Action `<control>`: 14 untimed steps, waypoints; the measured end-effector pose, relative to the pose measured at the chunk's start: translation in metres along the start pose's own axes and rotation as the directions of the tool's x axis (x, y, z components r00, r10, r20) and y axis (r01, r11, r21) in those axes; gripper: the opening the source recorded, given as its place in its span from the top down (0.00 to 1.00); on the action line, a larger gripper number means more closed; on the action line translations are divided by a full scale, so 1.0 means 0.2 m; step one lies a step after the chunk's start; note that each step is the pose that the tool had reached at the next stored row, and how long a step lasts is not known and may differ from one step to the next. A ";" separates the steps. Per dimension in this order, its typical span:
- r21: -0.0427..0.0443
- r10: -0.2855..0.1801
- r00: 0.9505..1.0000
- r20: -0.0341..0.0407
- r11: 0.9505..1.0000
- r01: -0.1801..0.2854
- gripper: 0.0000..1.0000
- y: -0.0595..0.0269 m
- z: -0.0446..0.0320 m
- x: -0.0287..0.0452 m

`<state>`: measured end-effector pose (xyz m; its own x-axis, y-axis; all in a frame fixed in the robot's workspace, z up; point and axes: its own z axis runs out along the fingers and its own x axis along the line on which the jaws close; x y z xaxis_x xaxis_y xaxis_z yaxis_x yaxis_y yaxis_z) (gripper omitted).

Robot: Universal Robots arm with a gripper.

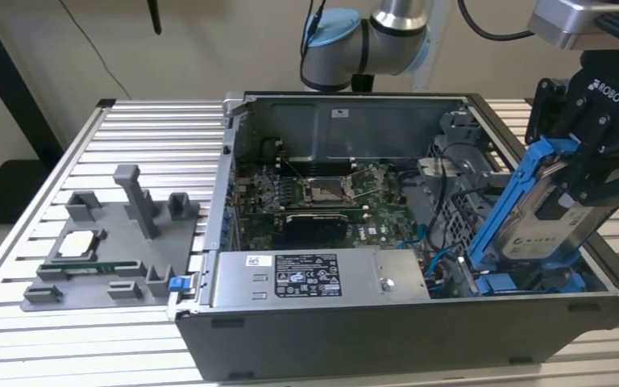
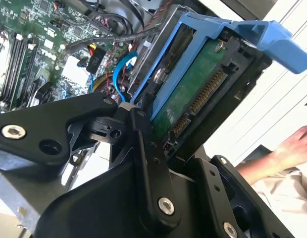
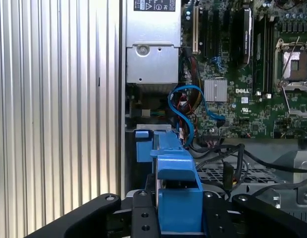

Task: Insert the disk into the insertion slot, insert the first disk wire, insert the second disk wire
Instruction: 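Insert the disk into the insertion slot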

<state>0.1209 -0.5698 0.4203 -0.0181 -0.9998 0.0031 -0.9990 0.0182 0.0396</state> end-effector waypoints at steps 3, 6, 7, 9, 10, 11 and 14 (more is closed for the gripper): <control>0.000 0.000 1.000 0.000 1.000 0.000 1.00 -0.001 0.002 0.000; 0.000 0.000 1.000 0.000 1.000 0.000 1.00 -0.002 0.006 0.000; 0.000 0.000 1.000 0.000 1.000 0.000 1.00 -0.003 0.008 0.000; 0.000 0.000 1.000 0.000 1.000 0.000 1.00 -0.006 0.012 0.000; 0.000 0.000 1.000 0.000 1.000 0.000 1.00 -0.007 0.015 0.000; 0.000 0.000 1.000 0.000 1.000 0.000 1.00 -0.008 0.018 0.000; 0.000 0.000 1.000 0.001 1.000 0.000 1.00 -0.009 0.028 -0.004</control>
<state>0.1225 -0.5690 0.4145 -0.0181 -0.9998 0.0016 -0.9990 0.0182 0.0397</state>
